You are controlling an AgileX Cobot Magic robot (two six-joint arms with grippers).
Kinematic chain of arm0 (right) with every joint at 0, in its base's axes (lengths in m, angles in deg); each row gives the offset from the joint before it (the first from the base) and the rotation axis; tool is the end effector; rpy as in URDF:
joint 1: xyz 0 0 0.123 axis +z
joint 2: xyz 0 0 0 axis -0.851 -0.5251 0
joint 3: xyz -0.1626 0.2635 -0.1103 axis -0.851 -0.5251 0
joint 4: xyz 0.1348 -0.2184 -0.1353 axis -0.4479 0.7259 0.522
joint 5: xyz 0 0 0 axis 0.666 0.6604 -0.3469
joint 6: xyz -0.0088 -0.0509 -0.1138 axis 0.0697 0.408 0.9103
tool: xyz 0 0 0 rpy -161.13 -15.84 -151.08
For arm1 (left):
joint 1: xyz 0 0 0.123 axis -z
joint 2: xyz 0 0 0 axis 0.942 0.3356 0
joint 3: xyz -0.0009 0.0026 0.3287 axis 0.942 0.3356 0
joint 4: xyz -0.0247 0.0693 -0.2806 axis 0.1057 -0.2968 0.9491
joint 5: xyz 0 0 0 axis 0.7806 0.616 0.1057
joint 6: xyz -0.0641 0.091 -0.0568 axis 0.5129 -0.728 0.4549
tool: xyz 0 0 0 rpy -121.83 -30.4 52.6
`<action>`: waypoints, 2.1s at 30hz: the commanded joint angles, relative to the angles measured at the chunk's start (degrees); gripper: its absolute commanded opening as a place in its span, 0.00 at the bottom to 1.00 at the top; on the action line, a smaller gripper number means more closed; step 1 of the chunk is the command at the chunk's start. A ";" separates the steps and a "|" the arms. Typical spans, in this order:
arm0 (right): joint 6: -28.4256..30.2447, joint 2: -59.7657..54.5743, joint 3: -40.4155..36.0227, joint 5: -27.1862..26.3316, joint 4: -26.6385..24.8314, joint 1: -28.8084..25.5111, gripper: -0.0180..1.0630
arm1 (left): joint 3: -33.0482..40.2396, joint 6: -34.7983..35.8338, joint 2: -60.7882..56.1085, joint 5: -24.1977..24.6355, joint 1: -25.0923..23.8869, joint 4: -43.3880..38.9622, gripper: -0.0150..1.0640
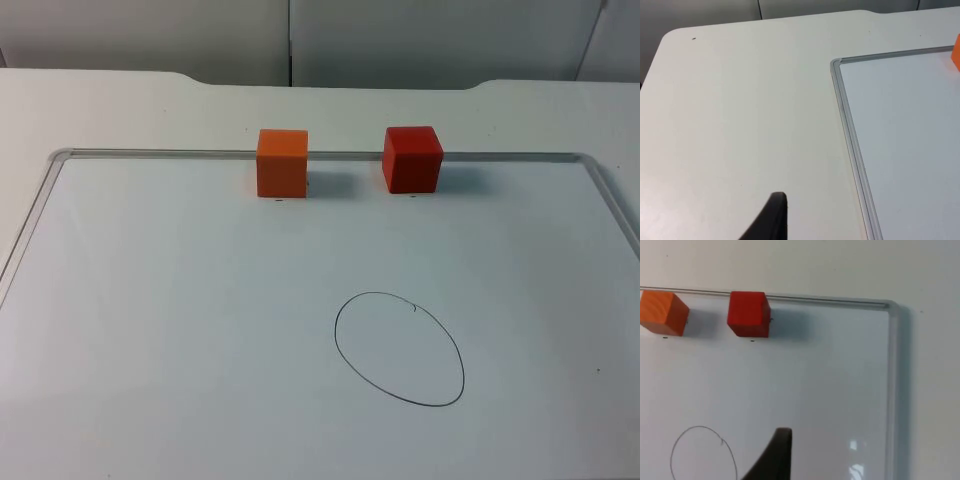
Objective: Pick up one cube with the left hand and another cube with the right hand. First place the cube in the right hand at the target position, then stack the cube in the left hand on top.
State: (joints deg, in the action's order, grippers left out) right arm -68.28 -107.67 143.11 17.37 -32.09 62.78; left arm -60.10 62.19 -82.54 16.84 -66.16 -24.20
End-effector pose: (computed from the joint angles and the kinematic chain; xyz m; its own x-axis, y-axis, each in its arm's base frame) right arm 0.3445 0.0421 0.3879 -0.8153 -0.0968 -0.5708 -0.1732 0.9816 0.0809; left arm 0.0132 0.0080 0.2830 -0.4660 0.0719 -0.8819 0.0284 0.9974 0.0663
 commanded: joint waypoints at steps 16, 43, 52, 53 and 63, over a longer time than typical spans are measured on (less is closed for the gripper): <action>-23.66 -36.22 21.77 -6.61 18.29 20.36 0.89 | 0.15 0.00 -0.23 -0.58 -0.11 -0.13 0.99; -28.44 -55.53 35.36 -10.65 19.00 20.81 0.86 | 0.15 0.00 -0.23 -0.48 -0.11 -0.13 0.99; -28.78 -57.32 35.36 -10.44 19.00 20.81 0.79 | 0.15 0.00 -0.23 -0.48 -0.11 -0.13 0.99; -28.78 -57.32 35.36 -10.44 19.00 20.81 0.77 | 0.15 0.00 -0.23 -0.48 -0.11 -0.13 0.99; -31.69 -57.32 35.36 -10.21 20.63 20.81 0.36 | 0.15 0.00 -0.23 -0.48 -0.11 -0.13 0.99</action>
State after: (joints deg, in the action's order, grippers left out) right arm -99.48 -165.29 178.00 7.12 -11.98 83.35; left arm -60.10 62.19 -82.54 16.84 -66.16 -24.20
